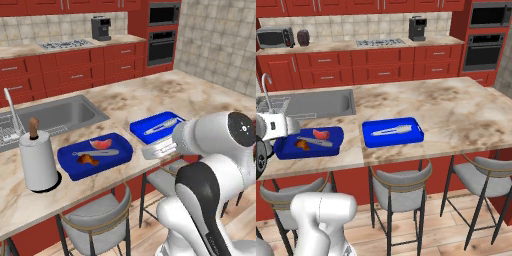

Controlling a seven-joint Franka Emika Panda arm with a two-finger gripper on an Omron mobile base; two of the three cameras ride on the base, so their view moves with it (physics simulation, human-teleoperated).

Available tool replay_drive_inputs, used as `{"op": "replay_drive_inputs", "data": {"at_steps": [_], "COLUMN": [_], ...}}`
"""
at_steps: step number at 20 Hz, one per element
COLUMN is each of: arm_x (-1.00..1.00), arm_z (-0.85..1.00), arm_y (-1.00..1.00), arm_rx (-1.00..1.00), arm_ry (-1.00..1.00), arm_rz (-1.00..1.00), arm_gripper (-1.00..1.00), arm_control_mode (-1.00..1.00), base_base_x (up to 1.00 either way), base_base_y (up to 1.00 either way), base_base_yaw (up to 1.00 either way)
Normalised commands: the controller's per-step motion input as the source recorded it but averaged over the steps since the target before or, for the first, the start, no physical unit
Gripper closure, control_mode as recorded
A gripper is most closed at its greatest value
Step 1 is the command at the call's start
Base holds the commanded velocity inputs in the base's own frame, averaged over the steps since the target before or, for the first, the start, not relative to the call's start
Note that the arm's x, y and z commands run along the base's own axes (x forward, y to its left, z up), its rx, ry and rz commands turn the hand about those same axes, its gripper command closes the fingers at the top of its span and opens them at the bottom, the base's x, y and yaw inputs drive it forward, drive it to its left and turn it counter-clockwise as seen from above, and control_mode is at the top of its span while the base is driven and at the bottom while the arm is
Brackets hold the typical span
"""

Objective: Gather the bell pepper and cucumber from the fridge and place them on a tray on the dining counter. Then gather the chicken drumstick and steak from the fridge and place them on the other tray.

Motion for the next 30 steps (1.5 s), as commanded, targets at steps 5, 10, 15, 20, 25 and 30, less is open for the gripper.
{"op": "replay_drive_inputs", "data": {"at_steps": [5, 10, 15, 20, 25, 30], "arm_x": [-0.48, -0.05, -0.2, 0.0, 0.0, 0.0], "arm_z": [0.19, -0.02, -0.13, 0.0, 0.0, 0.0], "arm_y": [-0.11, 0.02, 0.16, 0.0, 0.0, 0.0], "arm_rx": [0.03, 0.0, 0.0, 0.0, 0.0, 0.0], "arm_ry": [0.06, 0.06, 0.0, 0.0, 0.0, 0.0], "arm_rz": [-0.07, 0.0, 0.02, 0.0, 0.0, 0.0], "arm_gripper": [-1.0, -1.0, -1.0, -1.0, -1.0, -1.0], "arm_control_mode": [-1.0, -1.0, 1.0, 1.0, 1.0, 1.0], "base_base_x": [0.0, 0.0, -0.1, -0.54, -0.52, -0.61], "base_base_y": [0.0, 0.0, 0.07, 0.64, 0.94, 1.0], "base_base_yaw": [0.0, 0.0, 0.01, 0.01, 0.0, 0.0]}}
